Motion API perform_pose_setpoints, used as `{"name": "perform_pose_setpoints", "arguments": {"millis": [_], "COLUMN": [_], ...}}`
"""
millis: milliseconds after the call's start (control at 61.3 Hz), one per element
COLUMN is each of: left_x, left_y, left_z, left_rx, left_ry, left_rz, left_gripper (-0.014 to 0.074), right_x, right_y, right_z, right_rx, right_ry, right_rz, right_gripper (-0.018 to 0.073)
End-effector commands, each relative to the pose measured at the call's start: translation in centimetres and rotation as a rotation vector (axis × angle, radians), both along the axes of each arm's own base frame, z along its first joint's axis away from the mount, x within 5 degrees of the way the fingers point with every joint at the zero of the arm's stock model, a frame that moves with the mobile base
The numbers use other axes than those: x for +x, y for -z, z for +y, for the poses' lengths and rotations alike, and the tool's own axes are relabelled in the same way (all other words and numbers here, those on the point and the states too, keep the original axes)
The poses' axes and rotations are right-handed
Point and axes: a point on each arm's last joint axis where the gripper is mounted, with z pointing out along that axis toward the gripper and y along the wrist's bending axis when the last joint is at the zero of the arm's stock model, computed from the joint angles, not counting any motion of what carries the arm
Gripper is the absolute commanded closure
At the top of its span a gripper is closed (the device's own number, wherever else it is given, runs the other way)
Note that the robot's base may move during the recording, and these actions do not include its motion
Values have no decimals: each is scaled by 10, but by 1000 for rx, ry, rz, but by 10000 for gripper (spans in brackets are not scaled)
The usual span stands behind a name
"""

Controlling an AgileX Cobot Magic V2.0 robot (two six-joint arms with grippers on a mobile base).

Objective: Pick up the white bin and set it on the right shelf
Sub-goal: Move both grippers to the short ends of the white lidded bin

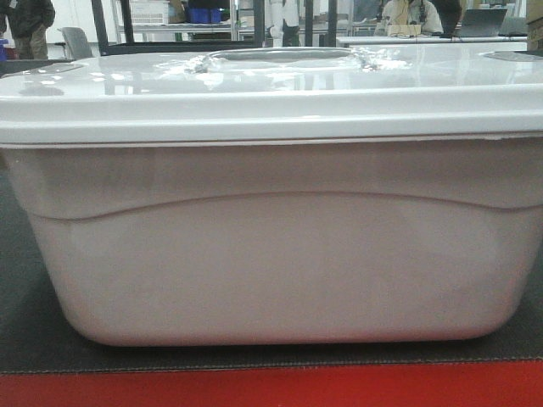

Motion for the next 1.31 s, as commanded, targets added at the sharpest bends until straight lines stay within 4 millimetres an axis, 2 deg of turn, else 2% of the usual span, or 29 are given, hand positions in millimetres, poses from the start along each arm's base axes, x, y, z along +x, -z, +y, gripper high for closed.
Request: {"name": "perform_pose_setpoints", "arguments": {"millis": [0, 620, 1028, 1175, 1290], "left_x": [-1, -1, -4, -7, -16], "left_y": [-8, -8, -21, -37, -70], "left_z": [1, 1, 3, 4, 4], "left_rx": [-20, -20, -29, -35, -39], "left_ry": [-5, -5, -26, -37, -29], "left_rz": [-98, -99, -238, -339, -400], "left_gripper": [713, 713, 713, 713, 713], "right_x": [-2, -2, -2, -5, -12], "right_y": [-9, -9, -12, -27, -54], "right_z": [0, 0, -1, -1, -3], "right_rx": [-5, -5, -4, 12, 65], "right_ry": [3, 3, 7, 12, 16], "right_rz": [-107, -108, -142, -268, -389], "right_gripper": [491, 491, 491, 491, 491]}}
